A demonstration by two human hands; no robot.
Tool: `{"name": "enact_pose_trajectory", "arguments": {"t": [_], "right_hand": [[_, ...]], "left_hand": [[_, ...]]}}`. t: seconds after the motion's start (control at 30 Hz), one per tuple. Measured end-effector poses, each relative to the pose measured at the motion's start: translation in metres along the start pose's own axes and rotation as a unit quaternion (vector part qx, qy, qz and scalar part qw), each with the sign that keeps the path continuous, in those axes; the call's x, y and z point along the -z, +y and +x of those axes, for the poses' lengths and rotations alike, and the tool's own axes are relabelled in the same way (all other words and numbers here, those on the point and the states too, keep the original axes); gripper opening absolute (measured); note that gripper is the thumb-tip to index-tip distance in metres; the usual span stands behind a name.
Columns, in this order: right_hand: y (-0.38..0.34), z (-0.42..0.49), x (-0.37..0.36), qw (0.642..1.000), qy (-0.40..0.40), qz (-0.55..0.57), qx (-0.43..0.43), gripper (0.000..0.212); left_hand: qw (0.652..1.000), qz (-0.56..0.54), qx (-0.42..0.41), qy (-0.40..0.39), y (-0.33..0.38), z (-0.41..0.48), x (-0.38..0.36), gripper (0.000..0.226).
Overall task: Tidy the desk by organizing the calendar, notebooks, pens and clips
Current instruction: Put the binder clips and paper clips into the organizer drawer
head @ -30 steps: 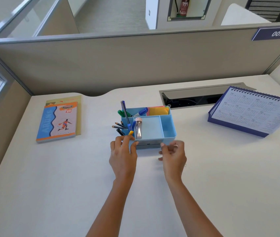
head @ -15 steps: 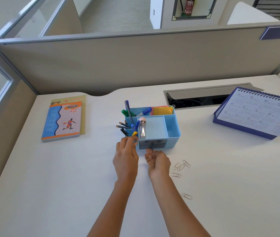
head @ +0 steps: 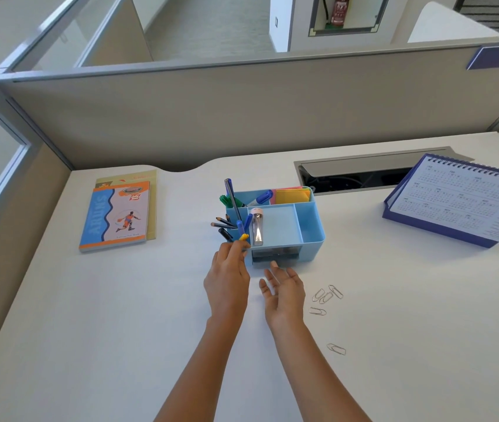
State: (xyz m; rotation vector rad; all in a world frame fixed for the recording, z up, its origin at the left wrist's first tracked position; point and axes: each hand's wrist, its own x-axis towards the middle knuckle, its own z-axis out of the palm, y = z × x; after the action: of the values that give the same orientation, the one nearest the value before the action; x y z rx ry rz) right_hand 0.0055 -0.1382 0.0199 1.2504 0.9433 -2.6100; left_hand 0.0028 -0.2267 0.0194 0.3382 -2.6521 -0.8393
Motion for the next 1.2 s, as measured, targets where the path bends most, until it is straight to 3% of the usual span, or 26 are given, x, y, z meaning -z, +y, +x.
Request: {"name": "enact_pose_trajectory", "arguments": {"t": [0.43,0.53,0.6,0.63,0.67,0.73,0.77,0.83,0.9,1.0,1.2], "right_hand": [[-0.004,-0.02,0.05,0.997,-0.035,-0.065,-0.026,0.042],[-0.015,-0.018,0.059,0.991,-0.023,-0.13,0.01,0.033],[-0.03,-0.015,0.069,0.982,-0.015,-0.171,0.081,0.021],[-0.039,-0.011,0.077,0.959,0.005,-0.241,0.152,0.016],[-0.049,-0.005,0.084,0.907,0.034,-0.346,0.238,0.016],[-0.069,0.01,0.1,0.742,0.079,-0.555,0.368,0.022],[-0.076,0.017,0.106,0.668,0.091,-0.627,0.389,0.026],[-0.085,0.027,0.112,0.587,0.104,-0.708,0.378,0.025],[-0.089,0.031,0.111,0.558,0.097,-0.736,0.37,0.018],[-0.091,0.034,0.103,0.559,0.077,-0.75,0.344,0.011],[-0.08,0.028,0.088,0.552,0.043,-0.777,0.3,0.013]], "left_hand": [[1.0,0.003,-0.015,-0.01,-0.001,-0.004,0.002,0.026],[1.0,-0.001,-0.024,-0.017,-0.003,-0.005,0.005,0.026],[0.999,-0.003,-0.036,-0.016,-0.005,-0.006,0.007,0.026],[0.999,-0.006,-0.044,-0.012,-0.005,-0.007,0.008,0.026],[0.999,-0.009,-0.051,-0.007,-0.006,-0.008,0.008,0.027],[0.998,-0.018,-0.067,0.004,-0.007,-0.013,0.01,0.029],[0.997,-0.023,-0.072,0.009,-0.008,-0.016,0.01,0.031],[0.997,-0.036,-0.07,0.011,-0.009,-0.026,0.009,0.034],[0.997,-0.051,-0.06,0.017,-0.008,-0.037,0.009,0.034],[0.996,-0.074,-0.042,0.01,-0.002,-0.055,0.005,0.032],[0.992,-0.052,-0.078,-0.082,0.006,-0.081,-0.017,0.015]]}}
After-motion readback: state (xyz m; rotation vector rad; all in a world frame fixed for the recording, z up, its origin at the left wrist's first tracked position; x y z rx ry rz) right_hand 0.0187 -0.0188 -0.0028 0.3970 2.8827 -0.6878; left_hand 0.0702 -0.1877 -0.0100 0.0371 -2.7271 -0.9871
